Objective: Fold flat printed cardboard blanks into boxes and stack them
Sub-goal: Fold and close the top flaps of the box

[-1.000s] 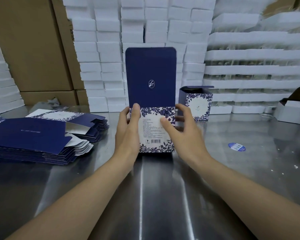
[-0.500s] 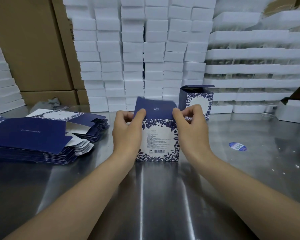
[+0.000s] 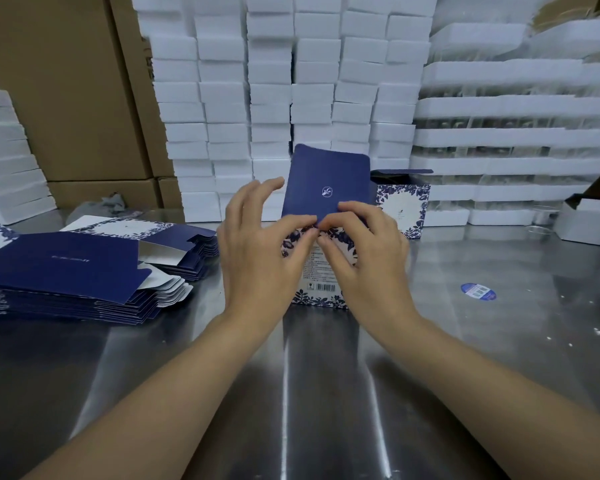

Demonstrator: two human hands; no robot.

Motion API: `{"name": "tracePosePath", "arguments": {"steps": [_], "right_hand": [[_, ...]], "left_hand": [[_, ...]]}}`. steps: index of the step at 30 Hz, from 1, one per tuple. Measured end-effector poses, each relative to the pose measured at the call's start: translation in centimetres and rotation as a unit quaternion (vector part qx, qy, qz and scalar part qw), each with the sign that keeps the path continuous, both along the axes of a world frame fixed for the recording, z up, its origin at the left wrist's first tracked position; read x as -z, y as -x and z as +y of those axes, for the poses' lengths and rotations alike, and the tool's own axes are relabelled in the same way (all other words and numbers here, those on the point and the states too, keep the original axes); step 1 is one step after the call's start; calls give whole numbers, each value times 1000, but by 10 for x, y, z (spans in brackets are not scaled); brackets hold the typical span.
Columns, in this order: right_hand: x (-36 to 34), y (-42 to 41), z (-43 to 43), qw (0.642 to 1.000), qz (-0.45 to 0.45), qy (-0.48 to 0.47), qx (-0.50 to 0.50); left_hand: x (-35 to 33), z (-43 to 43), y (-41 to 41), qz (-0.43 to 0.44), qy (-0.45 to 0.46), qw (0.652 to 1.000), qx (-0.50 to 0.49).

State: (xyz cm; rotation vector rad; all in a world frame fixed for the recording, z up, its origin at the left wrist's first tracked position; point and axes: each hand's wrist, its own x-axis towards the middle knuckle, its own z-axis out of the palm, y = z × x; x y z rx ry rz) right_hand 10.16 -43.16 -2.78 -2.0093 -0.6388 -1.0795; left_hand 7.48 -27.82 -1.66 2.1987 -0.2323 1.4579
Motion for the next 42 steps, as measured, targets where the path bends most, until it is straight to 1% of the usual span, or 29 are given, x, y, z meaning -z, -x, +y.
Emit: {"name": "tracePosePath", "arguments": {"steps": [3, 6, 9, 11, 14, 22, 27, 30, 32, 37, 42], "right_hand": [[0, -1, -1, 999, 32, 2, 16], [1, 0, -2, 998, 52, 6, 44], [2, 0, 0, 998, 50, 5, 29], [0, -1, -1, 999, 37, -3, 14], [-4, -2, -3, 999, 23, -19, -15], [-7, -4, -6, 998, 27, -30, -41], [-9, -10, -18, 991, 34, -68, -110], [-10, -13, -20, 993, 26, -53, -99], [-10, -14, -19, 992, 35, -61, -108], [-3, -18, -25, 985, 43, -103, -132], [-4, -20, -25, 978, 67, -131, -151]], "left_hand": [[2, 3, -2, 41, -13, 999, 19], [3, 2, -4, 62, -15, 998, 21], [1, 2, -3, 58, -13, 998, 32], [1, 1, -2, 53, -5, 997, 55], [1, -1, 0, 47, 21, 995, 90], [0, -4, -2, 64, 70, 990, 102], [0, 8, -3, 69, 101, 982, 147], [-1, 10, -4, 81, 118, 976, 162], [-2, 13, -7, 86, 136, 970, 181], [3, 20, -10, 105, 225, 938, 240], [5, 20, -13, 103, 240, 934, 243]]}}
